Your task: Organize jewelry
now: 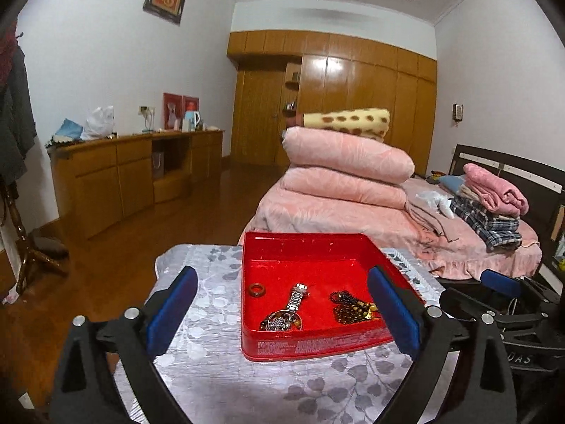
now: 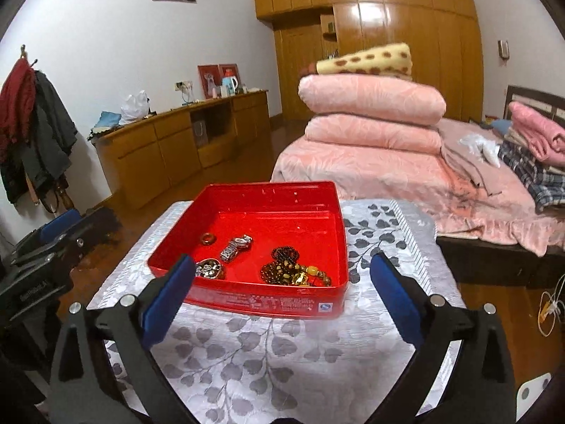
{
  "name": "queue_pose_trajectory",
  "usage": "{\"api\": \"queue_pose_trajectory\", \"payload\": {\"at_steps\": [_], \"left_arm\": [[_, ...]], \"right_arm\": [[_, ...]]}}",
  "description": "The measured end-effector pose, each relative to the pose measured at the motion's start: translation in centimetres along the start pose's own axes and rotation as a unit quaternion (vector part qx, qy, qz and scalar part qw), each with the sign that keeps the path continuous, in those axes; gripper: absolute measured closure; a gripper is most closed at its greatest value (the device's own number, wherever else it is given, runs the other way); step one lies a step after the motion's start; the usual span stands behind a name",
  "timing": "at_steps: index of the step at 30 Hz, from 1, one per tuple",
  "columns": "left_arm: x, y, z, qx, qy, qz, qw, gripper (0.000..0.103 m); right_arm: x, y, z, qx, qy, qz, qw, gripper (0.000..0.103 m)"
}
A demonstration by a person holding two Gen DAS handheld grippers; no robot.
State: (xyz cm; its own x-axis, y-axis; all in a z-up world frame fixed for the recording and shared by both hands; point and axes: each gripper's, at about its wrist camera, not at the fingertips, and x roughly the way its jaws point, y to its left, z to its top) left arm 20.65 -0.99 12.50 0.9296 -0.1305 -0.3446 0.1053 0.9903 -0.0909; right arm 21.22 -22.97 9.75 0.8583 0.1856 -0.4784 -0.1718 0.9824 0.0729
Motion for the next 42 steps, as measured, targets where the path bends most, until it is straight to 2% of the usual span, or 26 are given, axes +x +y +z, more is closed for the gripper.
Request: {"api": "queue_pose_trajectory", "payload": {"at_steps": [6, 17, 32, 42], "left_arm": [[-3.0, 0.0, 0.0, 0.007, -0.024, 0.006, 0.9997, 0.008], [-7.3, 0.3, -0.2, 0.025, -0.056, 0.018, 0.998, 0.006], [-10.1, -1.1, -0.5, 0.048, -0.071, 0.013, 0.9962, 0.006], [-10.8, -1.1, -0.7, 0.047, -0.073, 0.011, 0.9962, 0.006]], "right_arm": [[-3.1, 0.9, 0.0, -0.013, -0.027, 0.01, 1.0, 0.006], [-6.0, 2.0, -0.3, -0.023, -0.051, 0.024, 0.998, 0.006], [-9.5, 2.7, -0.5, -0.029, -0.076, 0.037, 0.996, 0.006], [-10.5, 3.0, -0.4, -0.033, -0.084, 0.038, 0.995, 0.006]]}}
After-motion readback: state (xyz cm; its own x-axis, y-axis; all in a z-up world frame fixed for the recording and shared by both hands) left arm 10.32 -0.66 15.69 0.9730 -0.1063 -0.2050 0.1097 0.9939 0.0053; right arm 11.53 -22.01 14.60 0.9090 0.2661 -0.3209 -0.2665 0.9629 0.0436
